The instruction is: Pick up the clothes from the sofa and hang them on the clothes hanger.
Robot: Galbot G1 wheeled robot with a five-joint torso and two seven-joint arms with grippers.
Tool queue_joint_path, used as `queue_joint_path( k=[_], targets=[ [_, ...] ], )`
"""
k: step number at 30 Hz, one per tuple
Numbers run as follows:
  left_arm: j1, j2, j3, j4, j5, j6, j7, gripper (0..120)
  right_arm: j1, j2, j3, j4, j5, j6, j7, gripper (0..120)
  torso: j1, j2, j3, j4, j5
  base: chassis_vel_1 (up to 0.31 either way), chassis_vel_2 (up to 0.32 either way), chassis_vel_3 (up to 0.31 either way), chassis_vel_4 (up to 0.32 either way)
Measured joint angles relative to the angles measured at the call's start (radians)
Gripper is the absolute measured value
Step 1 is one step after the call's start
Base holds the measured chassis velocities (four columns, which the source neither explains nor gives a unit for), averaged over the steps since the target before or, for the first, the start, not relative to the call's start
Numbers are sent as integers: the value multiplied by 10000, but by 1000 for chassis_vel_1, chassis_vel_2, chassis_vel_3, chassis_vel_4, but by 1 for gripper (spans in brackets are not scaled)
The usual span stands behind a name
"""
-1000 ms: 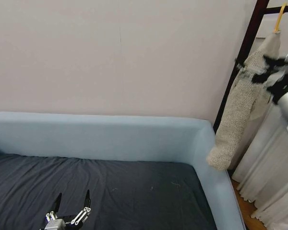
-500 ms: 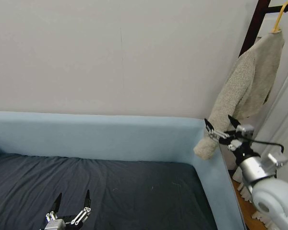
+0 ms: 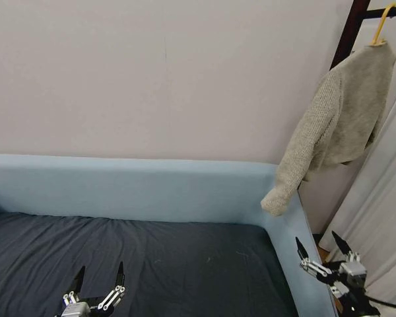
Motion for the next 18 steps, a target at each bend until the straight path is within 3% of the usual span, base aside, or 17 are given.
queue_joint_path(
  k=[18],
  targets=[
    [0,0,0,0,0,0,0,100,-9,151,-80,140,-186,135,198,100,1,-1,2,0,1,0,0,0,0]
  ],
)
